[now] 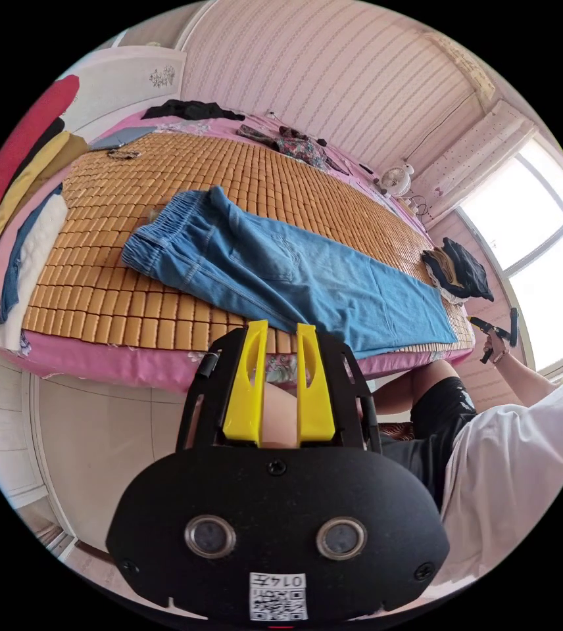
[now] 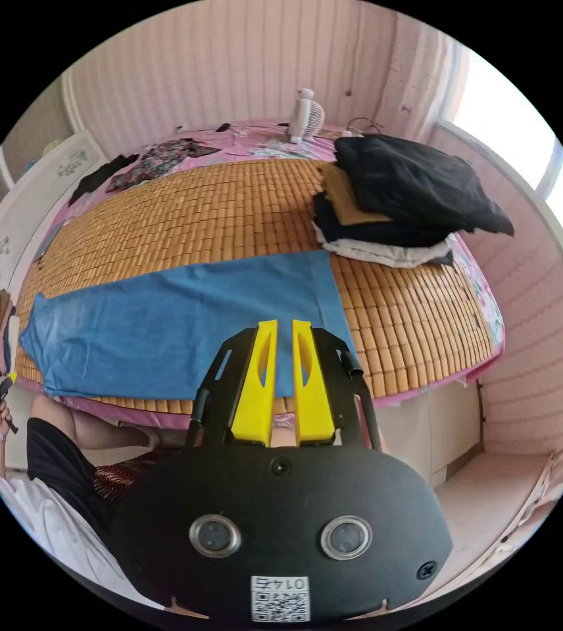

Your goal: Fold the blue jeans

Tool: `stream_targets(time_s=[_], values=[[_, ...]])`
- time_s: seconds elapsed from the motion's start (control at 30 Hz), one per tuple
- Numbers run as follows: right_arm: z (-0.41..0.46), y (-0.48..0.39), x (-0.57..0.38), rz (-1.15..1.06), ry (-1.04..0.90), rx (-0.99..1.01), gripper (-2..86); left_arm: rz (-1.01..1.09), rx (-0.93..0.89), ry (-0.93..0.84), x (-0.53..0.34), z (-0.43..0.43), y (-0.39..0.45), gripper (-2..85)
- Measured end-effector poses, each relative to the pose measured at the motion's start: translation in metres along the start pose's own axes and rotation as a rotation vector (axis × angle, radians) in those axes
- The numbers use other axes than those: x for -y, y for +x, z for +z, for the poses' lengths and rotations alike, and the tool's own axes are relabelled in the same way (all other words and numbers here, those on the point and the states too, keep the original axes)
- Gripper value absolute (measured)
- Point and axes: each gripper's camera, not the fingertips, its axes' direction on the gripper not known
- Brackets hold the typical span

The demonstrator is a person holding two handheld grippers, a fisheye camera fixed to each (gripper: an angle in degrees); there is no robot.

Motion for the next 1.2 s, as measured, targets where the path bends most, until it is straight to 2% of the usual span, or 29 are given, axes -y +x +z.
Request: stream_targets(time_s=[0.13,0.2,0.3,0.4,0.5,0.67,0.77,0.83,0.9,0.97,1.1,1.2], values=[[0.030,-0.113,0.061,-0.333,0.024,0.281,7.8,0.062,0.046,0.144,-0.005,-0.033,-0.040,10.9],[0.058,-0.203,0.096,-0.541,-0.029,0.501,8.8,0.088,0.065,0.163,-0.002,-0.040,-0.054,12.5],[0.101,-0.321,0.128,-0.781,-0.138,0.670,10.1,0.152,0.083,0.166,0.010,-0.042,-0.074,14.3],[0.148,-0.426,0.150,-0.938,-0.235,0.760,11.2,0.199,0.072,0.171,0.025,-0.039,-0.092,15.5],[0.197,-0.502,0.169,-1.002,-0.287,0.780,12.0,0.251,0.035,0.166,0.037,-0.032,-0.107,16.8],[0.282,-0.555,0.200,-0.993,-0.346,0.718,13.3,0.274,-0.002,0.132,0.049,-0.014,-0.133,18.2],[0.328,-0.557,0.213,-1.006,-0.492,0.764,9.4,0.281,-0.021,0.115,0.054,-0.005,-0.144,18.9],[0.337,-0.547,0.220,-1.049,-0.532,0.874,7.1,0.301,-0.024,0.109,0.059,-0.001,-0.147,19.3],[0.339,-0.530,0.229,-1.092,-0.642,1.207,4.0,0.334,-0.016,0.104,0.064,0.000,-0.149,19.5],[0.339,-0.524,0.228,-1.145,-0.745,1.352,1.6,0.391,-0.025,0.117,0.074,-0.005,-0.147,19.7],[0.328,-0.526,0.203,-1.374,-0.893,1.486,1.3,0.523,-0.041,0.146,0.087,-0.016,-0.132,20.1],[0.318,-0.529,0.193,-1.488,-0.905,1.593,1.1,0.661,-0.091,0.073,0.093,-0.017,-0.114,17.1]])
